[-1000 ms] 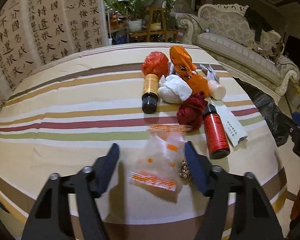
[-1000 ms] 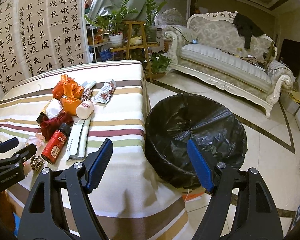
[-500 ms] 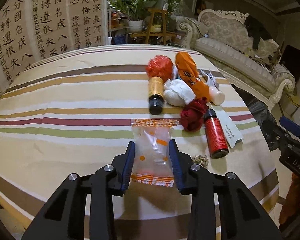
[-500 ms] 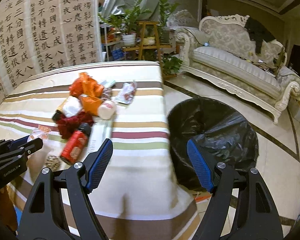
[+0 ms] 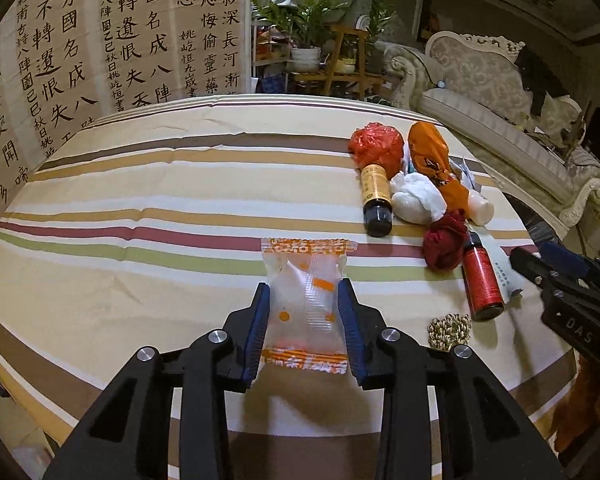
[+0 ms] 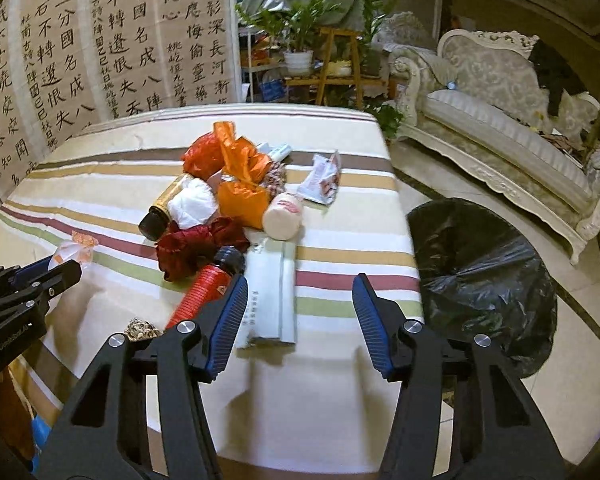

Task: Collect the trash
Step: 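Grasp the white paper box with the right gripper while the left gripper holds the wrapper, then carry wrapper and box over the black bin and open both grippers, then move both open grippers back over the table, then grasp the red bottle with the right gripper while the left gripper grasps the gold foil ball, then carry bottle and foil ball over the bin and release both, then return both grippers to the table and grasp the red cloth with the left gripper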

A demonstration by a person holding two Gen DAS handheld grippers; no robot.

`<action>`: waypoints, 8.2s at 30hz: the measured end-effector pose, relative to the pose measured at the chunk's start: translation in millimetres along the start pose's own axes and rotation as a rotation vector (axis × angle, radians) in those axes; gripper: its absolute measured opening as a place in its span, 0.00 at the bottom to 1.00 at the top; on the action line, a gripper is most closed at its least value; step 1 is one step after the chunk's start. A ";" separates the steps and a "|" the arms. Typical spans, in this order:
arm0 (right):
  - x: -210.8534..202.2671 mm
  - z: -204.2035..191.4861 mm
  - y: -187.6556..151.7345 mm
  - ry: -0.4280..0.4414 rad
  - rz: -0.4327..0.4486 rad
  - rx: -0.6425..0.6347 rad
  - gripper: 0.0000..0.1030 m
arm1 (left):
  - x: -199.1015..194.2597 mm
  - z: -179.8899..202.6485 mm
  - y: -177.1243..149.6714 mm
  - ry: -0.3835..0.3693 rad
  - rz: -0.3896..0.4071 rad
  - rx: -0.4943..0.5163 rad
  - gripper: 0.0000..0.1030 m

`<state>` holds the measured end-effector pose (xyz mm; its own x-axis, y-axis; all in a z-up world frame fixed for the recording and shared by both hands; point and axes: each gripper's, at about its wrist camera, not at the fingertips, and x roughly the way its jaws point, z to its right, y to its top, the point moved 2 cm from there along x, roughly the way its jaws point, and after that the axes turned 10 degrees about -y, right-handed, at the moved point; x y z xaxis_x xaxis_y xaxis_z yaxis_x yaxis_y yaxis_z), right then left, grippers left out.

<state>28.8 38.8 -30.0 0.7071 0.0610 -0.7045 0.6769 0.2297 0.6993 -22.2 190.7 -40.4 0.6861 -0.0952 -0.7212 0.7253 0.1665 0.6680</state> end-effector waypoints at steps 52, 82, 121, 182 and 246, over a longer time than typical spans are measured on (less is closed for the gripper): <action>2.6 168.9 -21.8 -0.154 0.062 0.219 0.23 | 43.2 182.5 37.6 -0.198 0.081 0.218 0.34; 41.9 235.0 -24.8 -0.221 0.021 0.332 0.41 | 107.9 239.9 60.1 -0.176 -0.009 0.264 0.67; -17.7 17.8 -3.3 0.061 0.063 0.050 0.48 | 2.8 9.9 23.5 0.106 0.088 0.024 0.68; -24.3 56.2 -42.3 0.107 0.022 0.113 0.23 | 18.0 62.3 -18.2 -0.009 0.005 0.081 0.20; 40.9 238.0 -19.6 -0.216 0.033 0.376 0.38 | 104.4 233.1 71.1 -0.150 0.041 0.321 0.70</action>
<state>93.1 -194.3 -43.7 0.7291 -0.1518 -0.6673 0.6522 -0.1414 0.7448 114.1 -36.1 -25.5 0.6984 -0.2423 -0.6734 0.6612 -0.1416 0.7367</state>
